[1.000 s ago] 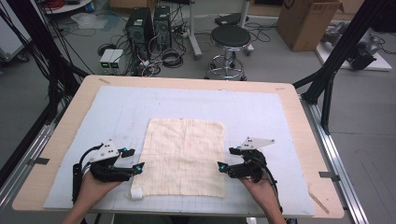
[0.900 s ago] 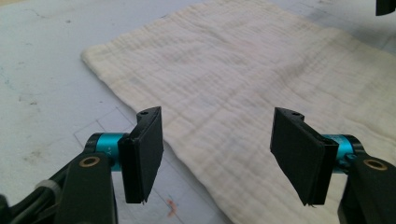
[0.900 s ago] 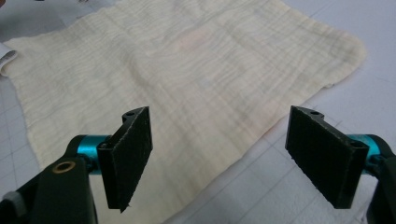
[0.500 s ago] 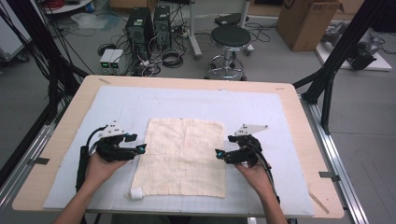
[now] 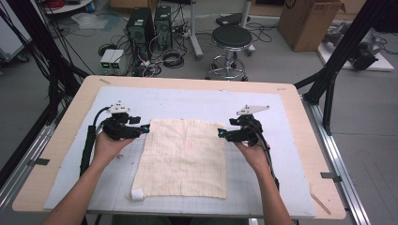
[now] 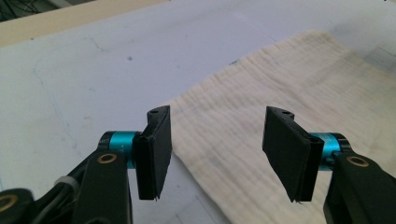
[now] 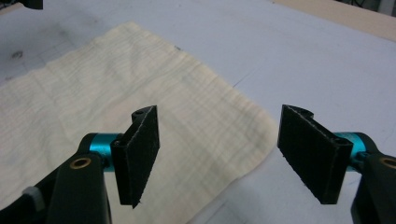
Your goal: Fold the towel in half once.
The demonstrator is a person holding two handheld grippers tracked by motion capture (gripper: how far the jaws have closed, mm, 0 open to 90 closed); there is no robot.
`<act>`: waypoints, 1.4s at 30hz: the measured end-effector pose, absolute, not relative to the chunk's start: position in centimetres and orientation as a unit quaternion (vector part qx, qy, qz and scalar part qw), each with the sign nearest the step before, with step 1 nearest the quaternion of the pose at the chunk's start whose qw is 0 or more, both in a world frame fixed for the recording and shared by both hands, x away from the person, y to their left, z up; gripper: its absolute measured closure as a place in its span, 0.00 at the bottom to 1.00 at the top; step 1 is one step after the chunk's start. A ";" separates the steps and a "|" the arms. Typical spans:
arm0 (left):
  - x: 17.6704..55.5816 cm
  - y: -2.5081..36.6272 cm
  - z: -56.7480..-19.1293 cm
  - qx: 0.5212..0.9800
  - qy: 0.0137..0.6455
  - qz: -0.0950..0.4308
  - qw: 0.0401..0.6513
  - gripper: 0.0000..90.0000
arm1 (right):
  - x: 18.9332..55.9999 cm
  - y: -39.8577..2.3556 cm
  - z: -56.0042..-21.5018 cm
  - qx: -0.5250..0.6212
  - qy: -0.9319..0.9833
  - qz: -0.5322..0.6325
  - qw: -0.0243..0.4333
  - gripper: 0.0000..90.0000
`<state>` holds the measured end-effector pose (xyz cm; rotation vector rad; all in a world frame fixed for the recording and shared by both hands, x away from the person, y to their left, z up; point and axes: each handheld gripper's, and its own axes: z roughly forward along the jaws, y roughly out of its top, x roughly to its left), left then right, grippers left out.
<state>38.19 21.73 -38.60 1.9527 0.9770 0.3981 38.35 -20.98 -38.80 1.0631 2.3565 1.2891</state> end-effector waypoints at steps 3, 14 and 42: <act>39.2 21.5 -38.5 0.792 0.398 0.164 0.433 0.48 | 39.1 -20.8 -38.4 0.363 0.808 0.444 0.133 0.35; 41.4 21.2 -40.6 0.757 0.450 0.158 0.447 0.51 | 41.5 -19.8 -39.0 0.372 0.813 0.423 0.149 0.49; 43.2 19.8 -44.2 0.753 0.502 0.147 0.399 0.72 | 44.1 -19.8 -43.7 0.436 0.819 0.360 0.102 0.76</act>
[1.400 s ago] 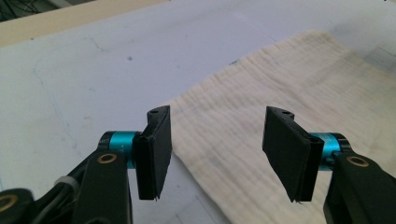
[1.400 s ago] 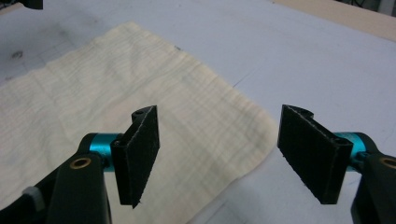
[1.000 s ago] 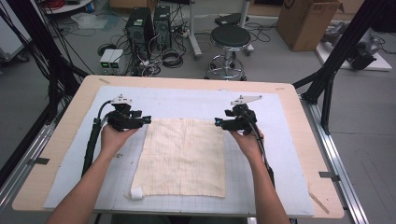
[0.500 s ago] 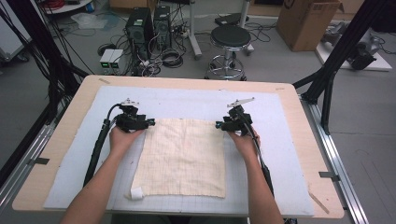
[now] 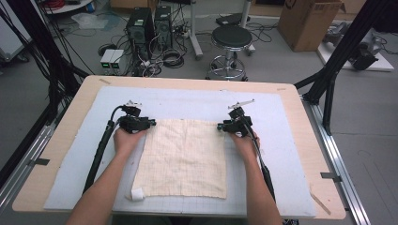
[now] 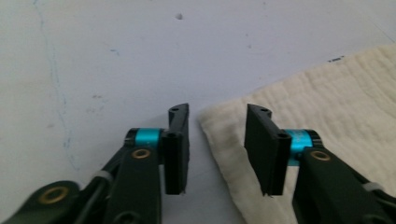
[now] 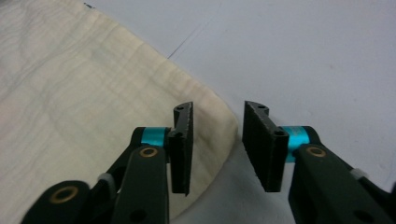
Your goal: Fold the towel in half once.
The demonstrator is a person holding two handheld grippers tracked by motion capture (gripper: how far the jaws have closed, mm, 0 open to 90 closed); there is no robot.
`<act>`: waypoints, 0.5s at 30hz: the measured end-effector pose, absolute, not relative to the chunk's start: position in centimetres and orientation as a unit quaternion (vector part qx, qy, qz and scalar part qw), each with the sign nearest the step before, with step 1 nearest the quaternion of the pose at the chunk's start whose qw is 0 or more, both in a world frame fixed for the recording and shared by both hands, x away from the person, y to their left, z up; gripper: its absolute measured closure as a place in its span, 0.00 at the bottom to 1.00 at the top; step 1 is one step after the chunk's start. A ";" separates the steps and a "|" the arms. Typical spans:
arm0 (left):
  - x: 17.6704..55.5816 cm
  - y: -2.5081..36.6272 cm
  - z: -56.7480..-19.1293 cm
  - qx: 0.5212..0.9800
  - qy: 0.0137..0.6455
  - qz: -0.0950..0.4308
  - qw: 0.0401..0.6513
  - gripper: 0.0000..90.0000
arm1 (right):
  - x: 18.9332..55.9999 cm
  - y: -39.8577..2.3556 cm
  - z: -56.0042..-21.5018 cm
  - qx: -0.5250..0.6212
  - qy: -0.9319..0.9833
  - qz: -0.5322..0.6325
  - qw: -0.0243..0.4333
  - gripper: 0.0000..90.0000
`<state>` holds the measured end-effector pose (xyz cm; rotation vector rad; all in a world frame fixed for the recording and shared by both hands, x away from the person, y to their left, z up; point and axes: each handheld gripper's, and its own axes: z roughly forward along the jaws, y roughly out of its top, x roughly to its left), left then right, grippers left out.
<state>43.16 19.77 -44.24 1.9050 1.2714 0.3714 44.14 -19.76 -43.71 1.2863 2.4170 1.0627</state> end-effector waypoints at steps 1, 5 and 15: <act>43.1 19.7 -44.2 0.753 0.502 0.151 0.397 0.72 | 44.2 -19.7 -43.7 0.433 0.819 0.362 0.100 0.79; 43.1 19.6 -44.2 0.755 0.501 0.146 0.398 0.84 | 44.2 -19.7 -43.7 0.432 0.820 0.363 0.092 0.89; 43.0 20.1 -43.5 0.741 0.501 0.140 0.425 0.94 | 43.9 -20.3 -42.4 0.431 0.813 0.382 0.090 0.94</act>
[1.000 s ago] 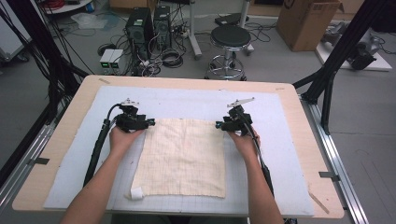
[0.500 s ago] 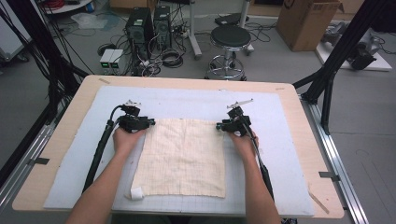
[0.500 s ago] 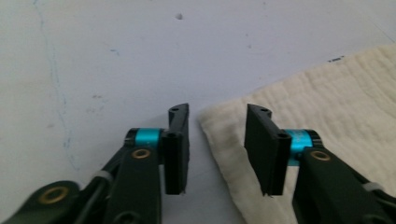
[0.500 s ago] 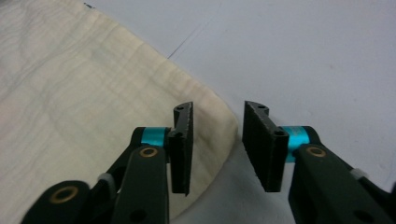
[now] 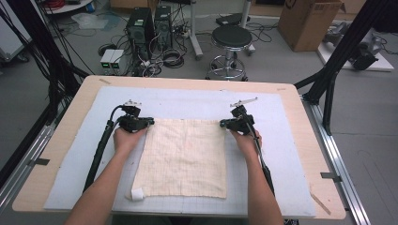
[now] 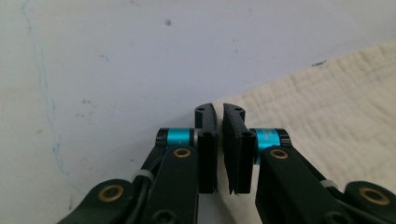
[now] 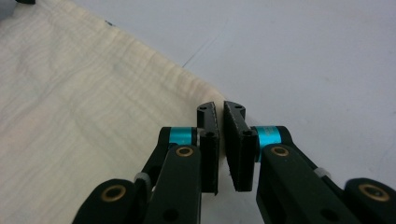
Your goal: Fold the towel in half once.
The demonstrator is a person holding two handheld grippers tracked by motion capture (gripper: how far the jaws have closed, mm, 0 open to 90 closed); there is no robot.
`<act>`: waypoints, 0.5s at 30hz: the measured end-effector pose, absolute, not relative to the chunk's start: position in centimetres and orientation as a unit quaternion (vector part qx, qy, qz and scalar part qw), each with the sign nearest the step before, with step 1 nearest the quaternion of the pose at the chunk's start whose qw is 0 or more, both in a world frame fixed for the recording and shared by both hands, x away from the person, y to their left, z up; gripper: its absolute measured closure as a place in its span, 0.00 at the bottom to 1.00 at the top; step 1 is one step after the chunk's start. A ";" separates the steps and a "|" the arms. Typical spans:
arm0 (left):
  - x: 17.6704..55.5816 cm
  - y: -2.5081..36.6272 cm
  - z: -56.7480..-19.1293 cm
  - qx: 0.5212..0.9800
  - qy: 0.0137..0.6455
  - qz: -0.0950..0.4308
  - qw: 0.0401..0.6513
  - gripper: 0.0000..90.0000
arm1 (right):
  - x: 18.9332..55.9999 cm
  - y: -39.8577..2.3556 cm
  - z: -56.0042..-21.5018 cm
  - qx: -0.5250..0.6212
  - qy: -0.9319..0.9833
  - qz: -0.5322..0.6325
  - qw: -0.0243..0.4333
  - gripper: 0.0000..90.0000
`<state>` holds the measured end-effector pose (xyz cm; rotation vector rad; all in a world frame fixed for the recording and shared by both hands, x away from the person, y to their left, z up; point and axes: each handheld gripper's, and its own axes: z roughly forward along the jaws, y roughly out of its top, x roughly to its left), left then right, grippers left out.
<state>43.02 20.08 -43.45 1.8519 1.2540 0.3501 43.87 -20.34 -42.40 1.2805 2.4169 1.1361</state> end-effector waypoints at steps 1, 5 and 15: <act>43.0 20.2 -43.3 0.738 0.501 0.141 0.430 0.94 | 43.8 -20.4 -42.3 0.431 0.810 0.387 0.092 0.94; 43.0 20.8 -42.7 0.727 0.506 0.142 0.443 0.95 | 43.9 -20.4 -41.3 0.425 0.807 0.397 0.099 0.94; 42.9 22.0 -41.3 0.702 0.508 0.138 0.480 0.96 | 44.0 -20.3 -39.6 0.418 0.806 0.405 0.106 0.94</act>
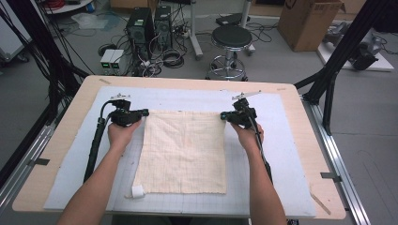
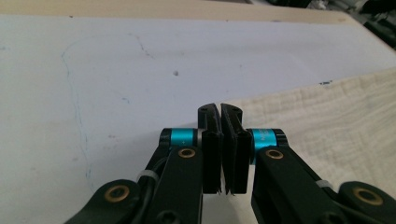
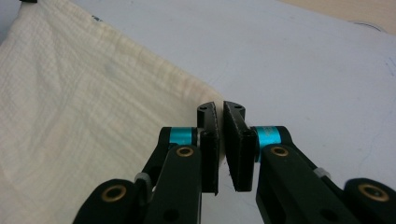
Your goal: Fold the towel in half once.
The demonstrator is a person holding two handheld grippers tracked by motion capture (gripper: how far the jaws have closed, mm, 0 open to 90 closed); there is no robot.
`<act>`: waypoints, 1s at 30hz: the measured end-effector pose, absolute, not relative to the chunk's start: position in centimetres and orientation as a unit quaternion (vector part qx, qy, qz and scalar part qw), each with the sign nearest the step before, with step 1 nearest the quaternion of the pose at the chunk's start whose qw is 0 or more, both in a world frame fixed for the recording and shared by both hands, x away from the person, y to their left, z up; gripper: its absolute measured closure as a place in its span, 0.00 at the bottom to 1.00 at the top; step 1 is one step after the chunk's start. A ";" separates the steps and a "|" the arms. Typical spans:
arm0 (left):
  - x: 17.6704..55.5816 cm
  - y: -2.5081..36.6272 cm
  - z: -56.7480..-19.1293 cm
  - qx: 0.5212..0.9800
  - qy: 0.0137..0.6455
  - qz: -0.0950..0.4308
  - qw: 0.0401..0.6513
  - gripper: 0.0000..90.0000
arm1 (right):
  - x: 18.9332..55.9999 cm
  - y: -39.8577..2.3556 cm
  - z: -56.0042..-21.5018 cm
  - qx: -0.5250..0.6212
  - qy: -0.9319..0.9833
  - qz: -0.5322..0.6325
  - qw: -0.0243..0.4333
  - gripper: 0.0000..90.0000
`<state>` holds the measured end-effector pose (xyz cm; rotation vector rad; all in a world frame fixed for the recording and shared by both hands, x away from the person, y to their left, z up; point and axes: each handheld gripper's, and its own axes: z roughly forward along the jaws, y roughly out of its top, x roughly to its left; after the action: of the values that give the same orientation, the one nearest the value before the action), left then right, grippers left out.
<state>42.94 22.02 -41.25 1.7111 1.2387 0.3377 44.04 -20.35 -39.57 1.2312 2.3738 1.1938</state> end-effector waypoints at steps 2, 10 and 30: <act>42.9 22.0 -41.3 0.706 0.504 0.137 0.478 0.96 | 44.0 -20.3 -39.6 0.421 0.806 0.404 0.101 0.94; 42.0 22.2 -40.3 0.719 0.482 0.142 0.480 0.97 | 43.4 -20.6 -39.1 0.417 0.802 0.417 0.094 0.94; 38.4 22.2 -38.8 0.751 0.423 0.144 0.487 0.97 | 39.7 -21.3 -37.5 0.382 0.799 0.460 0.066 0.94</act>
<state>38.36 22.23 -38.79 1.8259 1.0289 0.3514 39.71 -21.35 -37.49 1.1535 2.4092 1.3871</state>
